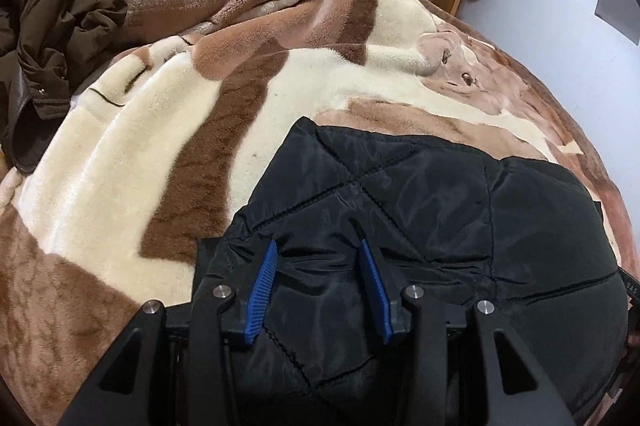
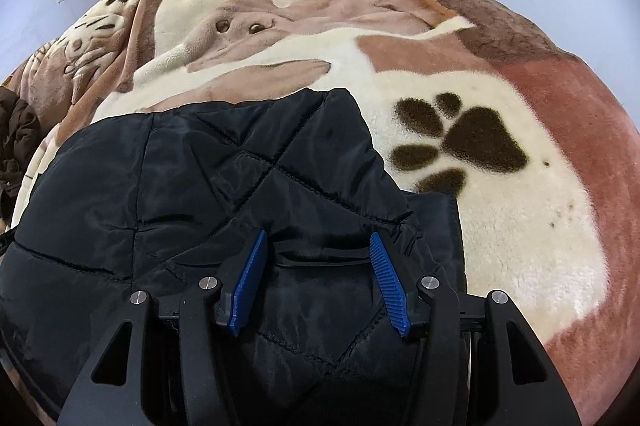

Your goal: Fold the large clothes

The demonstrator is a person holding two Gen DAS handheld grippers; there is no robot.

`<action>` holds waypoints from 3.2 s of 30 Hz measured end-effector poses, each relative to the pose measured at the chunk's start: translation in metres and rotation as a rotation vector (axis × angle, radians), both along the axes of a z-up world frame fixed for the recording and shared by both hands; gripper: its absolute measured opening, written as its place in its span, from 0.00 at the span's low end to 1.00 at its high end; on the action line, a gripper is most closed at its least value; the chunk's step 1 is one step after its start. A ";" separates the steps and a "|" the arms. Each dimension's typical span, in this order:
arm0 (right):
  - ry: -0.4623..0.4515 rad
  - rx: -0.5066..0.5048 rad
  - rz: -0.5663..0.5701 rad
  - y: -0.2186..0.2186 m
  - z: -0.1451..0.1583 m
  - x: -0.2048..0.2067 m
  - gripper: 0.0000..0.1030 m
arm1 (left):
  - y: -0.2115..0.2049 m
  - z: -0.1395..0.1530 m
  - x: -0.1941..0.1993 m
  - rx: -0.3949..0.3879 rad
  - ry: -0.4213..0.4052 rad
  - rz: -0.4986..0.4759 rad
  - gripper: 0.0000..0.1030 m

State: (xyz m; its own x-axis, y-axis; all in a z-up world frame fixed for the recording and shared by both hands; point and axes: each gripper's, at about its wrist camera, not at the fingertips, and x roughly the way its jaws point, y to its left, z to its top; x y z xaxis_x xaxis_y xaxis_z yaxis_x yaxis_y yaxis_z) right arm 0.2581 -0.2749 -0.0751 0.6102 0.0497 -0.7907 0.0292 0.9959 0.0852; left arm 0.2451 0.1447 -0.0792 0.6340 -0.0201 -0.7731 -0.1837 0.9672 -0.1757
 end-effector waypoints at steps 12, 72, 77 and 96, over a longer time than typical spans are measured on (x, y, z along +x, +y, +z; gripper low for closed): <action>-0.051 -0.026 0.152 0.070 0.032 0.012 0.51 | -0.027 0.018 0.019 0.002 -0.021 -0.076 0.41; 0.081 0.025 0.178 0.061 -0.010 -0.106 0.52 | -0.103 0.008 -0.091 -0.122 0.022 -0.216 0.39; -0.009 0.064 0.164 0.047 0.032 -0.124 0.52 | -0.089 0.038 -0.103 -0.149 -0.023 -0.200 0.38; 0.056 0.003 0.032 -0.004 -0.011 -0.075 0.52 | -0.004 -0.006 -0.073 -0.134 0.027 0.026 0.38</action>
